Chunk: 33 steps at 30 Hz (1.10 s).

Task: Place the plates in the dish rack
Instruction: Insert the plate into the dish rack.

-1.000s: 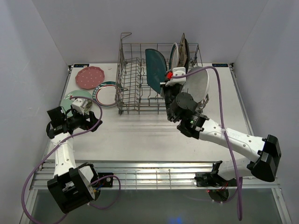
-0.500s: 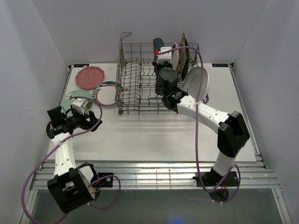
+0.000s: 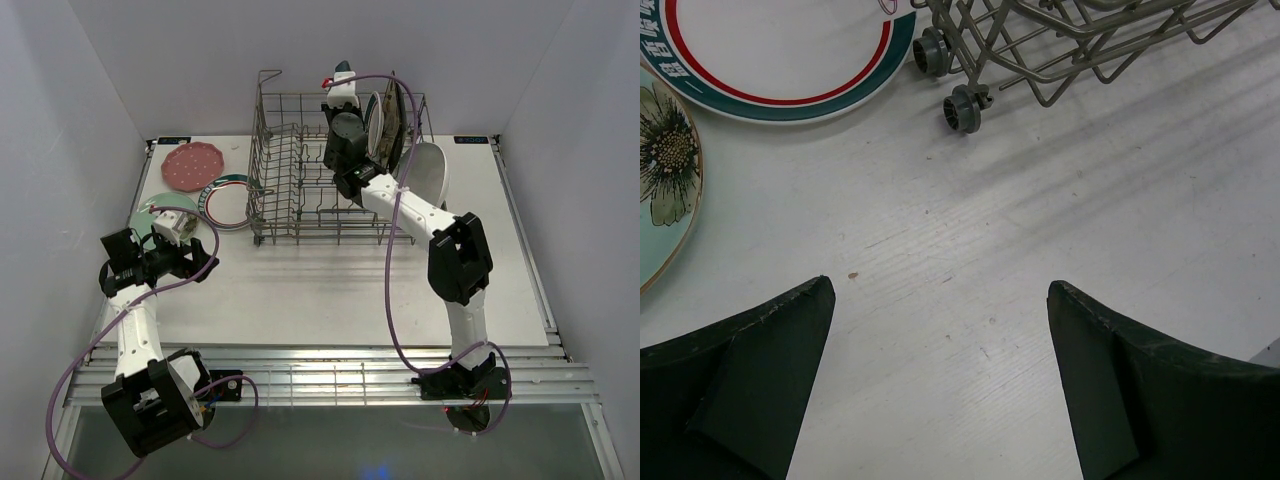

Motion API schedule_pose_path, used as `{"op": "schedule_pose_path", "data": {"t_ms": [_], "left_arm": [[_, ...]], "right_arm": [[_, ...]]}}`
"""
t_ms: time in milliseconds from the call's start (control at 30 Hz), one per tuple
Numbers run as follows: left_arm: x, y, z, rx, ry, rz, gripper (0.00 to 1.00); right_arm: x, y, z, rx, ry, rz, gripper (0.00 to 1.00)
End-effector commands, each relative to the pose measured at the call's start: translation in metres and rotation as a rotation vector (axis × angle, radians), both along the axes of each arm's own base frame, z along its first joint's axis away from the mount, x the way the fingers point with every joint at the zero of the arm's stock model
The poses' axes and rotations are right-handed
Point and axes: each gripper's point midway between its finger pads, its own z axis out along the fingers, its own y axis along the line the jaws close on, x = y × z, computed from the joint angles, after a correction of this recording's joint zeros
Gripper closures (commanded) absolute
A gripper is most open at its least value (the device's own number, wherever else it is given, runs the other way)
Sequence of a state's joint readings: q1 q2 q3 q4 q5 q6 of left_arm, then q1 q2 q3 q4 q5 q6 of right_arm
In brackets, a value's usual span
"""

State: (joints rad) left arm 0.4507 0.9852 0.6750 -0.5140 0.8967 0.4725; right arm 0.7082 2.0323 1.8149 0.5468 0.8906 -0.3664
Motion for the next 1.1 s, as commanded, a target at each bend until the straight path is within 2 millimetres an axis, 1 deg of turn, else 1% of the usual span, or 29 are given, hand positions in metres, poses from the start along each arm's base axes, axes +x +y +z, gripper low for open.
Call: {"op": "schedule_pose_path", "data": {"t_ms": [0, 33, 67, 233, 500, 667, 700, 800, 833, 867, 933, 1067], "left_arm": [[0.001, 0.001, 0.003, 0.006, -0.024, 0.004, 0.02], [0.001, 0.001, 0.003, 0.005, -0.024, 0.004, 0.02], [0.001, 0.001, 0.003, 0.004, -0.023, 0.003, 0.02], [0.001, 0.001, 0.003, 0.004, -0.024, 0.003, 0.02], [0.001, 0.001, 0.003, 0.006, -0.024, 0.004, 0.02], [0.001, 0.001, 0.003, 0.004, -0.023, 0.004, 0.02], [0.000, 0.002, 0.003, 0.006, -0.024, 0.005, 0.02], [0.000, 0.002, 0.003, 0.007, -0.025, 0.007, 0.02], [0.001, 0.002, 0.004, 0.007, -0.027, 0.006, 0.02], [0.000, 0.001, 0.004, 0.008, -0.029, 0.005, 0.02], [0.001, 0.001, 0.004, 0.007, -0.027, 0.005, 0.02], [0.000, 0.001, 0.003, 0.008, -0.027, 0.006, 0.02]], "right_arm": [[-0.001, -0.021, 0.079, 0.130, -0.193, -0.014, 0.92], [0.001, -0.022, 0.084, 0.135, -0.203, -0.013, 0.92], [0.006, -0.023, 0.079, 0.125, -0.197, -0.015, 0.92], [0.015, -0.027, 0.074, 0.098, -0.205, -0.027, 0.92], [0.033, -0.032, 0.052, 0.061, -0.187, -0.052, 0.92], [0.039, -0.032, 0.043, 0.045, -0.193, -0.074, 0.92], [0.039, -0.033, 0.046, 0.049, -0.206, -0.079, 0.92], [0.043, -0.032, 0.042, 0.029, -0.210, -0.089, 0.92], [0.043, -0.033, 0.046, 0.032, -0.218, -0.094, 0.92], [0.045, -0.033, 0.043, 0.020, -0.213, -0.099, 0.92], [0.047, -0.035, 0.045, 0.018, -0.220, -0.104, 0.92], [0.054, -0.038, 0.039, 0.019, -0.223, -0.117, 0.92]]}}
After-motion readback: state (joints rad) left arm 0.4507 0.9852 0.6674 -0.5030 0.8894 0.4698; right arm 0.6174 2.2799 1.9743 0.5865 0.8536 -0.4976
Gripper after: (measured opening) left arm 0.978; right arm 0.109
